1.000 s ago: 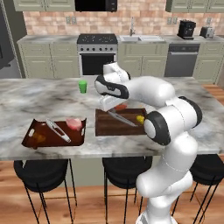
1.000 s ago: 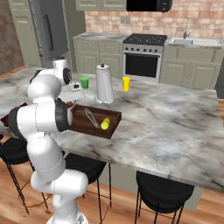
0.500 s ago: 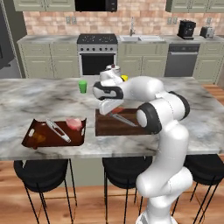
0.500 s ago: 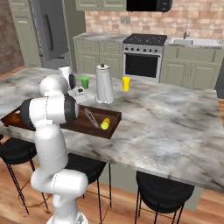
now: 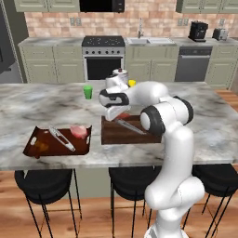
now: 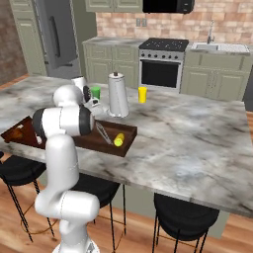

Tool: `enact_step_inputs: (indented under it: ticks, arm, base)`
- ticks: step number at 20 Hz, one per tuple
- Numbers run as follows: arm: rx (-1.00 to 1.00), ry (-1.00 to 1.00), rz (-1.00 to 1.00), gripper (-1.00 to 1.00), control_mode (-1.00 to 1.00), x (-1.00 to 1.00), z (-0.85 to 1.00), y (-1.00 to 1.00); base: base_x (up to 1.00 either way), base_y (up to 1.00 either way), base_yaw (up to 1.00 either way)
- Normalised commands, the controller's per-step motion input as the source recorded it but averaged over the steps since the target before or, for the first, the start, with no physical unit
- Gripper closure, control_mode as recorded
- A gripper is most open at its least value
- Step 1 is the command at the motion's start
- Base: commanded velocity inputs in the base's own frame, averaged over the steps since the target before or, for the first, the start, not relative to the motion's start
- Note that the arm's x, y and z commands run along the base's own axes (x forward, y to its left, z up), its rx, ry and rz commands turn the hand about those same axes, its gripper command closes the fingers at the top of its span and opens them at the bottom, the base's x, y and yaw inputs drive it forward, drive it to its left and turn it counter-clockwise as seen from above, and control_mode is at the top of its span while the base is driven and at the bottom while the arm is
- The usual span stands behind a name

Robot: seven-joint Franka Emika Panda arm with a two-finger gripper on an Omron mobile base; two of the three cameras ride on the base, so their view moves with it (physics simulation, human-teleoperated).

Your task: Gather the corn and carrot from the fridge and place them on a tray on the dining counter. Then gather the chicken drumstick and steak from the fridge and place them on the other tray.

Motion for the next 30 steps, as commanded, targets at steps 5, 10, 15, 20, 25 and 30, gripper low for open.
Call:
enact_step_inputs:
  ticks: [5,10,15,20,25,30]
  arm:
    - [0.02,-0.15,-0.02,1.00,-1.00,0.16,-0.23,0.20]
    - [0.06,-0.01,-0.10,1.00,-1.00,0.00,-0.54,0.06]
    - [0.06,0.00,-0.12,1.00,-1.00,-0.11,-0.55,0.00]
    - [0.04,-0.02,-0.07,-1.00,-1.00,0.00,-0.27,0.00]
    - [0.01,-0.01,-0.02,-1.00,-1.00,0.00,-0.07,0.00]
    - [0.00,0.01,-0.03,-1.00,-1.00,0.00,0.02,0.00]
  base:
    - [0.00,0.00,0.00]
    - [0.00,0.00,0.00]
    - [0.00,0.00,0.00]
    - [0.00,0.00,0.00]
    - [0.00,0.00,0.00]
    - [0.00,0.00,0.00]
